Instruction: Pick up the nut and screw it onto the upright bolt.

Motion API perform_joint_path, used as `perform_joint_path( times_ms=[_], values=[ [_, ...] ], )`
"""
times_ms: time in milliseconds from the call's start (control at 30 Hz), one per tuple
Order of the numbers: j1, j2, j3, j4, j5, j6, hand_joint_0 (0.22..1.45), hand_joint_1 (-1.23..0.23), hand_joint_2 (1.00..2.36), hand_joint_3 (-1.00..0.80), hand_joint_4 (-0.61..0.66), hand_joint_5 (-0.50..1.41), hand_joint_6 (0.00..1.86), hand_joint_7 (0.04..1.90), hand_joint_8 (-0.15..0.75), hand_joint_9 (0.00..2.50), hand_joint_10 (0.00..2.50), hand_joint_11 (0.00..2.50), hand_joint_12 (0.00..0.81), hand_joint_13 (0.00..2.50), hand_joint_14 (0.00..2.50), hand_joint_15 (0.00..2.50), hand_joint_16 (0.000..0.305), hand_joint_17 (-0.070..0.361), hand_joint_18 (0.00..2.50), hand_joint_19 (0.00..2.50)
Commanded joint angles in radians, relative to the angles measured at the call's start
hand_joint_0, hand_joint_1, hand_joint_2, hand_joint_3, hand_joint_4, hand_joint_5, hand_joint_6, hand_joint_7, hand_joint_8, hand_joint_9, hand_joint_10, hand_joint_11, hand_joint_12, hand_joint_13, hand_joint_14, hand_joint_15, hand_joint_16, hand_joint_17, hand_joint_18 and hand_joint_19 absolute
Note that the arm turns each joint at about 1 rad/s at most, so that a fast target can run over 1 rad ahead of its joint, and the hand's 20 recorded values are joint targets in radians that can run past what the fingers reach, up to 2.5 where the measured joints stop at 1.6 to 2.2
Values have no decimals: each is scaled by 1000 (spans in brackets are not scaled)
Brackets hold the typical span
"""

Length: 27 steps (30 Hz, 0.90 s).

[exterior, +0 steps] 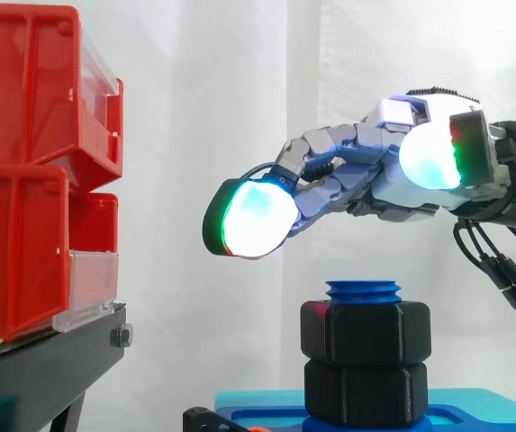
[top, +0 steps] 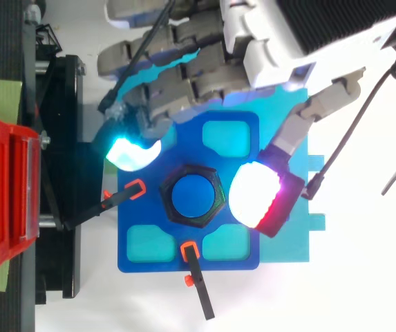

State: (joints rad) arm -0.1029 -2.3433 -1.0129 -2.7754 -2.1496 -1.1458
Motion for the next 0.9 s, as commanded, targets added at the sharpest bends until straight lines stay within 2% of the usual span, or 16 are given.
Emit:
perform_joint_path(
  times_ms=[0,133,267,867],
  values=[
    [11,1,-23,13,4,9,454,-302,1000,-500,107,-165,501,586,209,501,0,0,350,176,0,0,43,98,0,0],
    [17,1,-47,42,19,9,449,-293,1000,-500,104,-167,501,578,209,473,0,0,354,161,0,0,44,100,0,0],
    [22,1,-61,68,20,12,447,-278,1000,-500,105,-167,501,584,210,456,0,0,357,151,0,0,45,101,0,0],
    [25,-4,-62,60,20,11,448,-260,1000,-500,137,-143,502,666,221,436,0,0,362,133,0,0,45,102,0,0]
  ],
)
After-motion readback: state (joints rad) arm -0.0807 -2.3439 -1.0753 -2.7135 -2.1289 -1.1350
